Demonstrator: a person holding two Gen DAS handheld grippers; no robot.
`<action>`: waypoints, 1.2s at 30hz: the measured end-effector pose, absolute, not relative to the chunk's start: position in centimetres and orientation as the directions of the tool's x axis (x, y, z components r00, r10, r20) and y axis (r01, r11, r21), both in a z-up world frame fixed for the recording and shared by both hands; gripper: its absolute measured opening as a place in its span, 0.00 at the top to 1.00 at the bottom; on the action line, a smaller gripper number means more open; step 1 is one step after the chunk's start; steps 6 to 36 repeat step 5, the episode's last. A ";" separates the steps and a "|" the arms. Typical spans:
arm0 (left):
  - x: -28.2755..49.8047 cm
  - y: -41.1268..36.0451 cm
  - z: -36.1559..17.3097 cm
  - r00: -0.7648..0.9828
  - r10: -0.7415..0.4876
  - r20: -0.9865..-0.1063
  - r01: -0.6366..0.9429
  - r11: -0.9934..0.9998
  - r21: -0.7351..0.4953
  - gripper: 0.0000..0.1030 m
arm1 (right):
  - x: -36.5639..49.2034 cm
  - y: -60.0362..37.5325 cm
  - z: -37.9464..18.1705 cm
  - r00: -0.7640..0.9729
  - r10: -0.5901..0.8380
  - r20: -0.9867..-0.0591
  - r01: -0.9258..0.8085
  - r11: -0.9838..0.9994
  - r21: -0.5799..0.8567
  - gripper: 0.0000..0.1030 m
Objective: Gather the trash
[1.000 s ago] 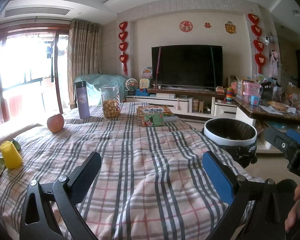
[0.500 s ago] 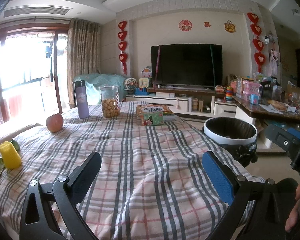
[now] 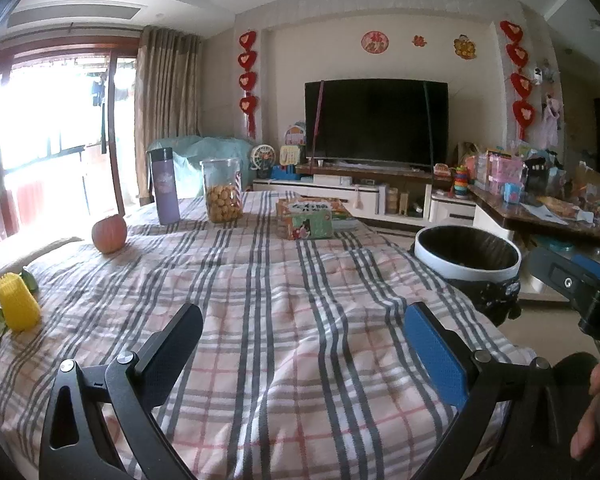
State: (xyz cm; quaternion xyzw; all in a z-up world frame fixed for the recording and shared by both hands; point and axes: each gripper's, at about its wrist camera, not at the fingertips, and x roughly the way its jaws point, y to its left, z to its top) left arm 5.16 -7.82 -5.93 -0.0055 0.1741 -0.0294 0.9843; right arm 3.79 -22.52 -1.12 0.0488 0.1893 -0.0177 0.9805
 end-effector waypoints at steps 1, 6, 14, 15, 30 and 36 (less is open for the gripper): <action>5.3 -7.7 -6.0 0.936 -0.061 -0.346 0.057 0.998 -0.023 0.01 | 3.9 -22.3 -1.2 0.926 -0.015 -0.377 0.052 0.995 0.089 0.00; 6.0 -7.2 -6.0 0.929 -0.063 -0.364 0.056 0.998 -0.031 0.01 | 4.6 -22.0 -1.3 0.919 -0.006 -0.395 0.049 0.994 0.099 0.00; 6.0 -7.2 -6.0 0.929 -0.063 -0.364 0.056 0.998 -0.031 0.01 | 4.6 -22.0 -1.3 0.919 -0.006 -0.395 0.049 0.994 0.099 0.00; 6.0 -7.2 -6.0 0.929 -0.063 -0.364 0.056 0.998 -0.031 0.01 | 4.6 -22.0 -1.3 0.919 -0.006 -0.395 0.049 0.994 0.099 0.00; 6.0 -7.2 -6.0 0.929 -0.063 -0.364 0.056 0.998 -0.031 0.01 | 4.6 -22.0 -1.3 0.919 -0.006 -0.395 0.049 0.994 0.099 0.00; 6.0 -7.2 -6.0 0.929 -0.063 -0.364 0.056 0.998 -0.031 0.01 | 4.6 -22.0 -1.3 0.919 -0.006 -0.395 0.049 0.994 0.099 0.00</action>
